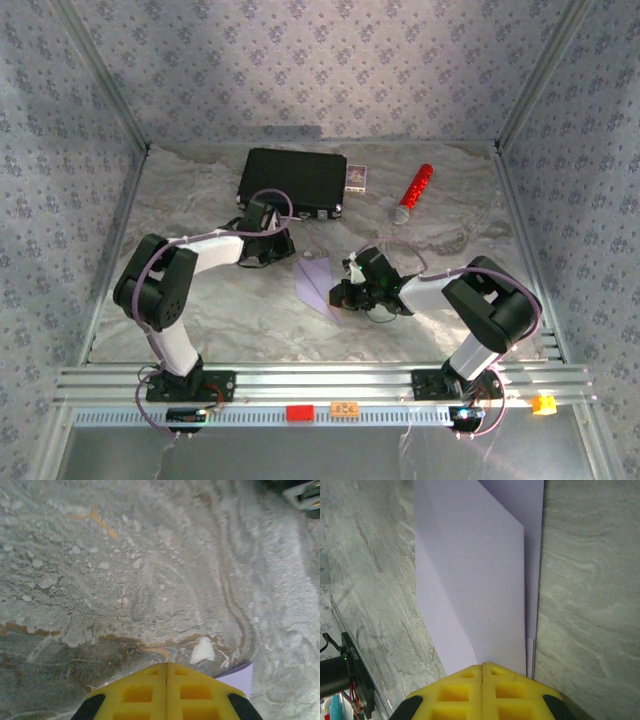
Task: Fold a paper plane with a square sheet of paper (pick it up from the middle)
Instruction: Fourth fold the wing at the center of the table.
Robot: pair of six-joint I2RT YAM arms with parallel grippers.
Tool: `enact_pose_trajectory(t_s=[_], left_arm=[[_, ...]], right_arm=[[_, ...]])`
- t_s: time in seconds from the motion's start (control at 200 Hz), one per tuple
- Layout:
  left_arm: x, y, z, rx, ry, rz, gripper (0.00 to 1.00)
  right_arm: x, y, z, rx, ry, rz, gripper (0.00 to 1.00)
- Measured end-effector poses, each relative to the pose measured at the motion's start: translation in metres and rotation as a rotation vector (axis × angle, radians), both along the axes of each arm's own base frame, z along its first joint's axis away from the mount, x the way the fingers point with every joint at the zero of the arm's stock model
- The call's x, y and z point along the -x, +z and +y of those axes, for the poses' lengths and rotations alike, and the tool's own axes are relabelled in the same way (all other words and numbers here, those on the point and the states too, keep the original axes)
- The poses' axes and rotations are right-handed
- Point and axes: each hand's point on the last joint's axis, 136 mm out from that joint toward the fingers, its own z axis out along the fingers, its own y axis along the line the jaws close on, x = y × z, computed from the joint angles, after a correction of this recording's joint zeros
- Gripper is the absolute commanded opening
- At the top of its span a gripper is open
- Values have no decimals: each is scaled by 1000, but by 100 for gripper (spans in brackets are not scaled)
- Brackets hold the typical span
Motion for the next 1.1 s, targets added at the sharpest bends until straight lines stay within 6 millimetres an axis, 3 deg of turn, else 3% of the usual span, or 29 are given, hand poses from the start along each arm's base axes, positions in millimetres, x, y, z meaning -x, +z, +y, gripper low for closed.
enact_pose_trajectory(t_s=[0.17, 0.26, 0.52, 0.735, 1.099], left_arm=[[9, 23, -3, 20, -13, -55, 6], [20, 29, -16, 39, -59, -63, 6], [67, 18, -64, 89, -239, -8, 6], [61, -1, -59, 69, -227, 12, 6], [64, 6, -76, 136, -287, -11, 4]], right_arm=[[3, 0, -2, 6, 3, 12, 0], [5, 1, -3, 12, 3, 19, 0], [8, 0, -7, 26, 1, 32, 0], [9, 0, -8, 30, 1, 37, 0], [9, 0, -8, 34, 0, 40, 0]])
